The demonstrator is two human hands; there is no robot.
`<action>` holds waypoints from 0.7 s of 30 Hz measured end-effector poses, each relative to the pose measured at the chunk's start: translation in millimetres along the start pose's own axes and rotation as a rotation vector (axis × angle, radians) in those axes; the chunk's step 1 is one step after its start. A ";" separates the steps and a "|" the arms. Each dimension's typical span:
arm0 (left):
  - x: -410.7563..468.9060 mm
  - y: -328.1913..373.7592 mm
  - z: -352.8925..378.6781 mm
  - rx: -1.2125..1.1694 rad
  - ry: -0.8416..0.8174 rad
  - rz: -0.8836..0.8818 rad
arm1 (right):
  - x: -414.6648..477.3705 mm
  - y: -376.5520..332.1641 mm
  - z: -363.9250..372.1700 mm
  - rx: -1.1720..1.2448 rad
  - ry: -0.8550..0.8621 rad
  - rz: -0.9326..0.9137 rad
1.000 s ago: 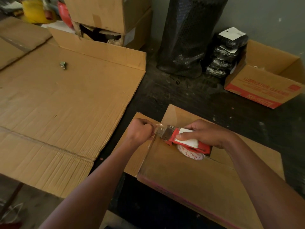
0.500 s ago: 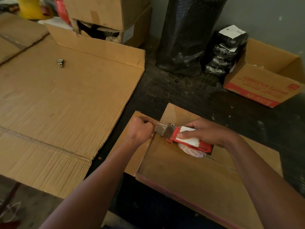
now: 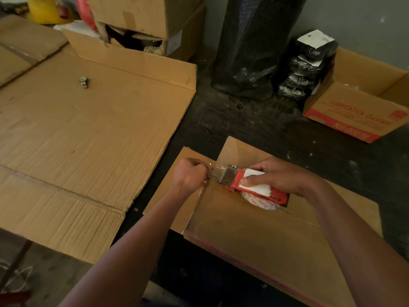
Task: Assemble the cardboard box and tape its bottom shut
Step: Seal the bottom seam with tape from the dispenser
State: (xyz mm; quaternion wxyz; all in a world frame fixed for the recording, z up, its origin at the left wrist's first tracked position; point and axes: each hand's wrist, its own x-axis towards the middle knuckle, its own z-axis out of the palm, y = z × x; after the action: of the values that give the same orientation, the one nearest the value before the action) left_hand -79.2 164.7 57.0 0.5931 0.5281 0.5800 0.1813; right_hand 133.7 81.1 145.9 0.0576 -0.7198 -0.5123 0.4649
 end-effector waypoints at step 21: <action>-1.7 -10.0 1.7 -0.039 -0.001 -0.052 | 6.7 -1.7 -3.6 -0.101 -0.050 0.004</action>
State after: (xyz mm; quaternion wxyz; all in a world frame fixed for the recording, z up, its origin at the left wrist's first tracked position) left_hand -82.1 158.9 49.1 0.6082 0.5014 0.5895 0.1768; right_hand 135.4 88.7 144.8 0.0074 -0.7110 -0.5347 0.4567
